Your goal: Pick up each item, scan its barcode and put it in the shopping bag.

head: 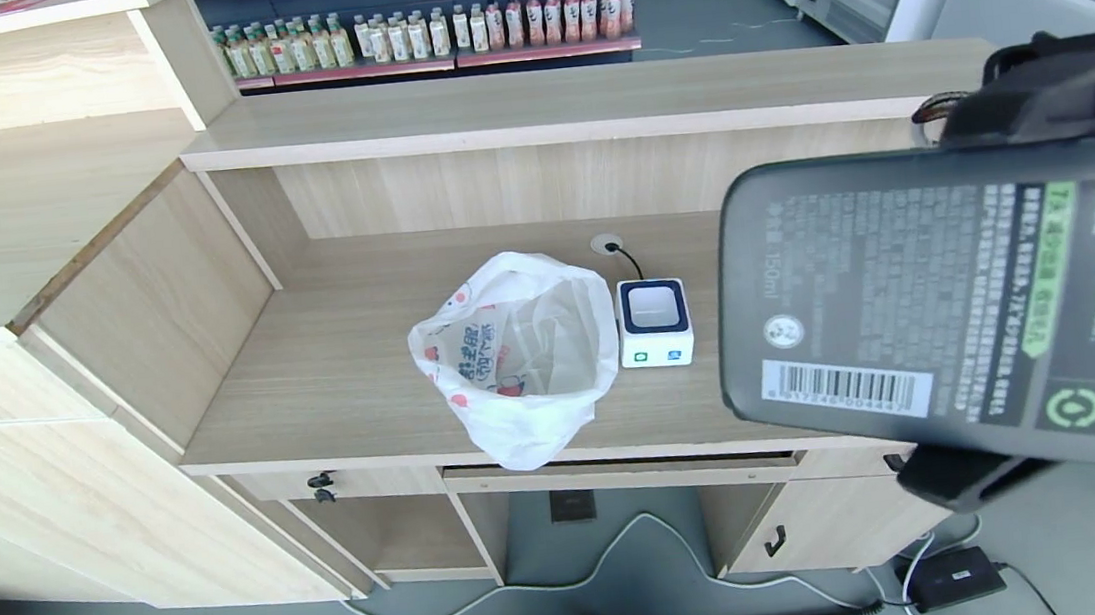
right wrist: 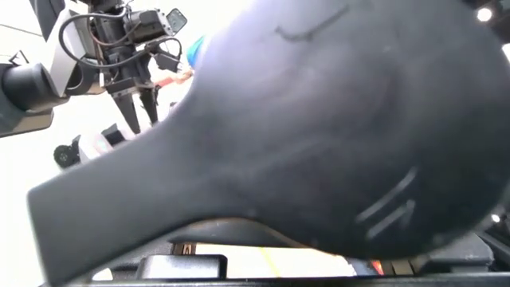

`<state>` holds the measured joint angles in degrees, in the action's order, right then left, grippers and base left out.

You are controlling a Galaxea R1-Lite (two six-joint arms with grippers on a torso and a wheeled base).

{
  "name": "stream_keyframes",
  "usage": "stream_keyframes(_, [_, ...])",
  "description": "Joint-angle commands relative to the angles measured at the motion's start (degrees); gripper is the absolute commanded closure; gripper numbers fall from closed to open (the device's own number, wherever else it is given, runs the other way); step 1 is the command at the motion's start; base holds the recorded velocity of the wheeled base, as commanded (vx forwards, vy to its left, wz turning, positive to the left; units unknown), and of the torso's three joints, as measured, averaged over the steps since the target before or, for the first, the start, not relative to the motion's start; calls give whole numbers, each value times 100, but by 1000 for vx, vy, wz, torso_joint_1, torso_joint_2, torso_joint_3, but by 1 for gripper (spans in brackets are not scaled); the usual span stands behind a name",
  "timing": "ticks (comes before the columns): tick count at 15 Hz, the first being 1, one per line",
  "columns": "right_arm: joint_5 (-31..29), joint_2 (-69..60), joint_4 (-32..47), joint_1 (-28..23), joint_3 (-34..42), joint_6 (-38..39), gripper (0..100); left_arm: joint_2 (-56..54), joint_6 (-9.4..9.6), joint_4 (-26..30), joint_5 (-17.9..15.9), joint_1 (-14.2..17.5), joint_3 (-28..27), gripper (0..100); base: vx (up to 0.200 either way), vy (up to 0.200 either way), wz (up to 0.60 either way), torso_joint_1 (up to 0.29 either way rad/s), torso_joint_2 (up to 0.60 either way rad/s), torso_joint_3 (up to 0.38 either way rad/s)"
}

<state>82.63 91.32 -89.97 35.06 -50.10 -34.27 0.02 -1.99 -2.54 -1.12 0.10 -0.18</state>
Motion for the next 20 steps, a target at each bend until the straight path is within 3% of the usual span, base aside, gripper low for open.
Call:
stream_keyframes(1, [-1, -123, -3, -113, 97, -10, 100, -2, -3, -1, -2, -1, 1, 0, 0, 0, 0, 0, 0, 0])
stream_keyframes(20, [-10, -633, -3, -535, 616, 96, 100, -2, -3, -1, -2, -1, 1, 0, 0, 0, 0, 0, 0, 0])
